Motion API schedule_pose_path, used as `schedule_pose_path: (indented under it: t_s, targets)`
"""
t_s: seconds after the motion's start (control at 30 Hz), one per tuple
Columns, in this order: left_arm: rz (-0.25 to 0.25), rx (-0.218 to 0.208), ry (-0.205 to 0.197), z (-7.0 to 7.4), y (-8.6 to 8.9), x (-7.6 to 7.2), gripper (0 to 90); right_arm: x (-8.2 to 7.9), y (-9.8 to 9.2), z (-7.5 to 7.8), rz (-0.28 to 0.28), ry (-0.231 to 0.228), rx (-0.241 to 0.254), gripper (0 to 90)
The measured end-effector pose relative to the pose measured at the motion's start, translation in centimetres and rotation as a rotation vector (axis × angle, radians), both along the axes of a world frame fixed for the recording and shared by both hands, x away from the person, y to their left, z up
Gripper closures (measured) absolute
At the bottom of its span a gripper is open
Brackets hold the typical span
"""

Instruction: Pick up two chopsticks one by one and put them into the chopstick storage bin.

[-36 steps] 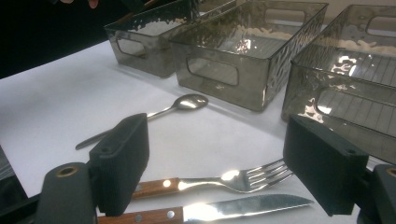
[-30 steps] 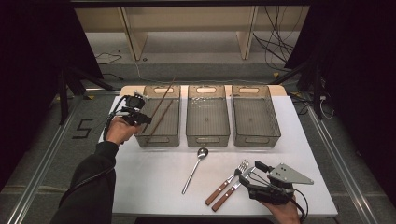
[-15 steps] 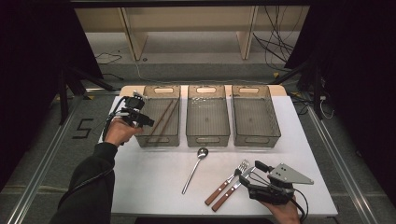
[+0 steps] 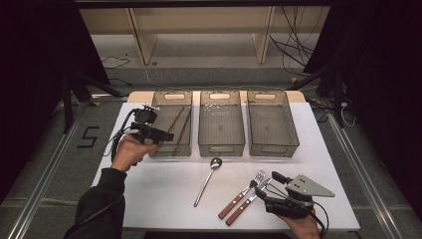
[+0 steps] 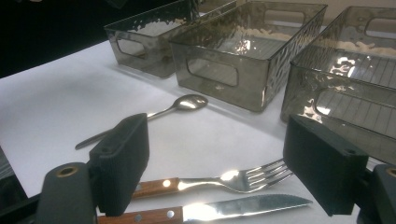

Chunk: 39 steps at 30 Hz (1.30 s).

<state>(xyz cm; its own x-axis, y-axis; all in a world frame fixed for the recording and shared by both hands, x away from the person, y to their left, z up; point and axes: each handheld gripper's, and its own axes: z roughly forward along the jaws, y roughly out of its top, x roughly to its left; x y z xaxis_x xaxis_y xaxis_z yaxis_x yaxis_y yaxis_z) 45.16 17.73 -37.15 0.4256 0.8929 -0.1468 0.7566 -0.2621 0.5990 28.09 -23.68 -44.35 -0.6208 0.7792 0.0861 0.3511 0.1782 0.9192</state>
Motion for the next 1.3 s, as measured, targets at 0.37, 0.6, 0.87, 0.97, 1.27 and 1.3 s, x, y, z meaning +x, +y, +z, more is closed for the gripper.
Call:
schedule_pose_path:
  t_s: [0.37,0.6,0.87,0.97,1.27,1.3]
  targets:
    - [-0.089,0.002,0.022,-1.1,-3.4,-3.1,22.4,0.0,0.1,0.0,0.000,-0.003,-0.004,23.4]
    - [-0.120,0.012,0.019,-1.5,-5.0,-4.3,20.8,-0.1,0.1,0.1,0.003,-0.006,-0.005,23.4]
    - [-0.157,0.041,0.040,-2.5,-6.6,-5.0,19.2,-0.1,0.0,0.1,0.003,-0.006,-0.006,23.4]
    - [-0.168,0.050,0.050,-2.9,-7.2,-5.2,18.6,-0.1,0.0,0.1,0.004,-0.008,-0.008,23.3]
    - [-0.195,0.072,0.093,-3.9,-8.6,-5.6,16.7,0.0,-0.3,-0.1,0.000,-0.001,0.003,23.3]
    - [-0.199,0.075,0.093,-4.0,-8.7,-5.6,16.6,0.0,-0.3,-0.1,0.000,0.000,0.003,23.3]
